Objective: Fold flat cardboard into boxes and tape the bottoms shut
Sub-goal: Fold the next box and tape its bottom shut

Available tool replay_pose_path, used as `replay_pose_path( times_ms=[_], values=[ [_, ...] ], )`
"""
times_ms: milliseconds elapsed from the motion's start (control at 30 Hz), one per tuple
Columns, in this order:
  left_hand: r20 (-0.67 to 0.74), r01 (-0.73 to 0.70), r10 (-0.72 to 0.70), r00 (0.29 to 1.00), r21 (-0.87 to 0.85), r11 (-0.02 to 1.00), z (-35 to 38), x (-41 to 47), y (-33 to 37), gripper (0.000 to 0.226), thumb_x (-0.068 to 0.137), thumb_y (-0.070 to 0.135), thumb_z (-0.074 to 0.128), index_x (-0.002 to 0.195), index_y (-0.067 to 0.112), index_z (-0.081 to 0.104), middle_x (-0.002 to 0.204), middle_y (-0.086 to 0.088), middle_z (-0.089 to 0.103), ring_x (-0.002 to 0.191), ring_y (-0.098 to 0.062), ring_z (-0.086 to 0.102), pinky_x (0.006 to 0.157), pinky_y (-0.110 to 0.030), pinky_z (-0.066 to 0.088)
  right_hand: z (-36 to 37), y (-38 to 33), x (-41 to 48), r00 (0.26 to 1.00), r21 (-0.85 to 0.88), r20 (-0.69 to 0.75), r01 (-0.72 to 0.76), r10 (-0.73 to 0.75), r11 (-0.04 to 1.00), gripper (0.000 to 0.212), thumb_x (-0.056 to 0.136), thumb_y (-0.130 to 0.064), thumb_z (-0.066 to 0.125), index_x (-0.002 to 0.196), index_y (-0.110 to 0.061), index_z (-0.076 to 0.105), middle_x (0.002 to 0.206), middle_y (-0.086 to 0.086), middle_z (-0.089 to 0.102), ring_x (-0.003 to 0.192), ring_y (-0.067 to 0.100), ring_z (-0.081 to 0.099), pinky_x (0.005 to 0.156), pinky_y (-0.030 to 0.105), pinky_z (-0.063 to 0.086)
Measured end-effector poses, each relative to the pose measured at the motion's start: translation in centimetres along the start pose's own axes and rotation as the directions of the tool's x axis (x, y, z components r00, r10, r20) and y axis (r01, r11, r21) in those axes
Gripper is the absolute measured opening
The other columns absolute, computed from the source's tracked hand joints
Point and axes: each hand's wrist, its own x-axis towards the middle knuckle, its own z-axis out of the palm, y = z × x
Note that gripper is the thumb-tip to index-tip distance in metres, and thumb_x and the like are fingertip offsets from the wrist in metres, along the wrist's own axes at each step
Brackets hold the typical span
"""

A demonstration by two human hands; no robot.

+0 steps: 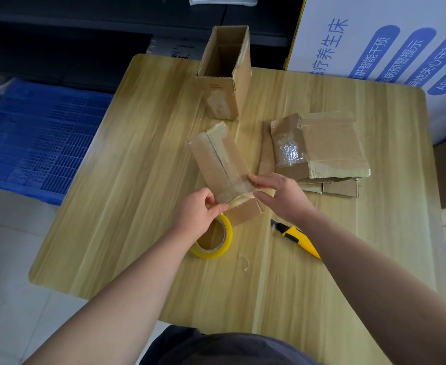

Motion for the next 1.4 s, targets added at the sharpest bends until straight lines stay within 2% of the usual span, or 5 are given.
replay_pose_path(
  times_ms=[533,867,1067,1200,1400],
  values=[
    [0.001,0.095,-0.099,0.995,-0.298,0.95,1.3,0.3,0.4,0.024,0.075,0.019,0.081,0.078,0.017,0.057,0.066,0.009,0.064,0.054,0.002,0.056,0.058,-0.02,0.047,-0.4,1.3,1.6,0.994,0.027,-0.086,-0.069,0.071,0.997,0.033,0.079,-0.012,0.077,0.11,-0.021,0.073,0.077,-0.022,0.06,0.072,-0.005,0.058,0.071,0.002,0.039],
    [0.111,-0.209,0.201,0.973,0.06,0.976,0.1,1.5,0.4,0.054,0.087,0.026,0.068,0.135,0.031,0.046,0.069,0.011,0.056,0.061,-0.005,0.051,0.063,-0.023,0.039,-0.8,1.3,2.1,0.994,-0.1,-0.114,-0.016,0.005,0.995,0.032,0.077,-0.019,0.079,0.108,-0.026,0.074,0.083,-0.013,0.071,0.081,0.007,0.066,0.079,0.027,0.054],
    [0.121,-0.211,0.195,0.973,0.134,0.968,-0.7,1.6,0.9,0.051,0.082,0.034,0.07,0.129,0.032,0.05,0.075,0.014,0.051,0.068,-0.009,0.052,0.07,-0.034,0.051,-0.7,1.5,2.0,0.992,-0.087,-0.127,-0.008,-0.003,0.996,0.032,0.075,-0.017,0.08,0.106,-0.027,0.075,0.089,-0.007,0.072,0.083,0.011,0.067,0.08,0.036,0.055],
    [0.014,-0.128,0.127,0.992,0.199,0.972,-0.6,1.8,2.6,0.054,0.068,0.063,0.071,0.107,0.032,0.052,0.065,0.01,0.049,0.063,-0.011,0.054,0.053,-0.03,0.041,-0.9,1.3,2.0,0.998,-0.046,-0.07,-0.002,-0.001,0.999,0.032,0.077,-0.011,0.078,0.106,-0.023,0.074,0.101,-0.007,0.07,0.084,0.007,0.066,0.082,0.03,0.054],
    [-0.016,-0.115,0.118,0.993,0.121,0.986,0.3,2.3,3.5,0.053,0.074,0.039,0.079,0.108,0.014,0.048,0.068,0.01,0.043,0.066,-0.017,0.048,0.054,-0.024,0.025,-0.9,1.2,2.3,0.997,-0.004,-0.064,-0.045,0.045,0.999,0.031,0.076,-0.015,0.08,0.105,-0.024,0.075,0.102,-0.006,0.069,0.08,0.008,0.061,0.079,0.024,0.05]
  ],
)
